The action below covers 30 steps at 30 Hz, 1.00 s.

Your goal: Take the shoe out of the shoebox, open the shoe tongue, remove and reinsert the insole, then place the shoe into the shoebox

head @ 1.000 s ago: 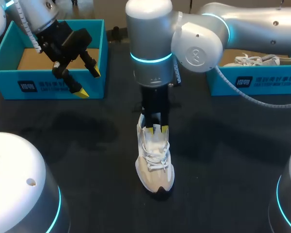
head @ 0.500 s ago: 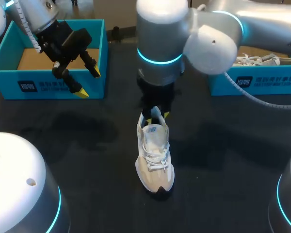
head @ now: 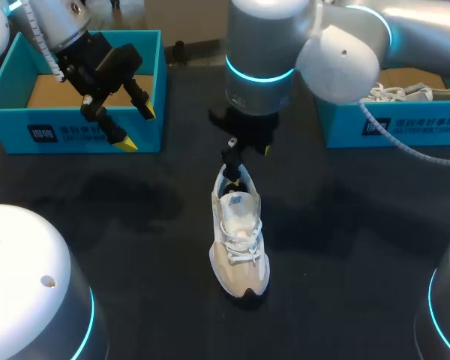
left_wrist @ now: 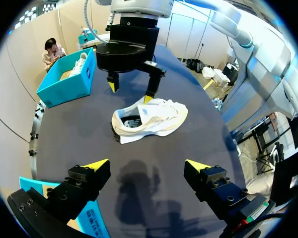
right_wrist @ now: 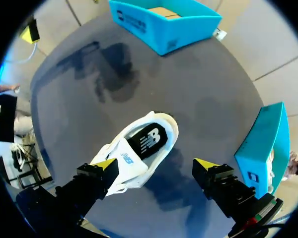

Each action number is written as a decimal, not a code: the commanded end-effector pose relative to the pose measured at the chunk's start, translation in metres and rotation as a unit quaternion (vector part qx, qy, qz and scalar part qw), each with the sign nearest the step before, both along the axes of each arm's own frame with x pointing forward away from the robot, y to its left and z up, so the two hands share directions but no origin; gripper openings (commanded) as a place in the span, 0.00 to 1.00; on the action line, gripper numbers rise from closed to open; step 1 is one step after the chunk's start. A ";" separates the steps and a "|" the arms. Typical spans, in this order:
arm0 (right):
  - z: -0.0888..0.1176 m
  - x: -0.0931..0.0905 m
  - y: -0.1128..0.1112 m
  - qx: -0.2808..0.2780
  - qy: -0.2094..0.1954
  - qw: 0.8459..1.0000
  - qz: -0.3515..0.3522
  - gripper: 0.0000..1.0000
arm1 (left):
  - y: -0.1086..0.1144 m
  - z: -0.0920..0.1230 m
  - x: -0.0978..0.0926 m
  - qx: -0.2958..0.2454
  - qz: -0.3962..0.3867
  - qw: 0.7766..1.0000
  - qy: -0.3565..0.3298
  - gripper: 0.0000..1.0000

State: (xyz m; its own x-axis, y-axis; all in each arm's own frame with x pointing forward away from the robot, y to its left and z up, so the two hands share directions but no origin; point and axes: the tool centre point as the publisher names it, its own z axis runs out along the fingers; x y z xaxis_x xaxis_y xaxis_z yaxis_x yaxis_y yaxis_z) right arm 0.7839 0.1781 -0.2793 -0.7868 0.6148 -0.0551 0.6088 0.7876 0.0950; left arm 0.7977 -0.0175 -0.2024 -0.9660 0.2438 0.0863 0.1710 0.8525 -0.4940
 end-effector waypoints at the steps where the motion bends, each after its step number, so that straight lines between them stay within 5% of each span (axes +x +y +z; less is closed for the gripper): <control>1: 0.003 0.008 0.012 -0.063 -0.022 0.997 0.037 1.00 | 0.001 0.000 0.000 0.001 0.000 1.000 0.000 1.00; 15: 0.003 0.008 0.012 -0.063 -0.022 0.997 0.037 1.00 | 0.001 0.000 0.000 0.001 0.000 1.000 0.000 1.00; 30: 0.000 0.027 0.007 -0.072 -0.013 0.988 0.134 1.00 | 0.001 0.000 0.000 0.001 0.000 1.000 0.000 1.00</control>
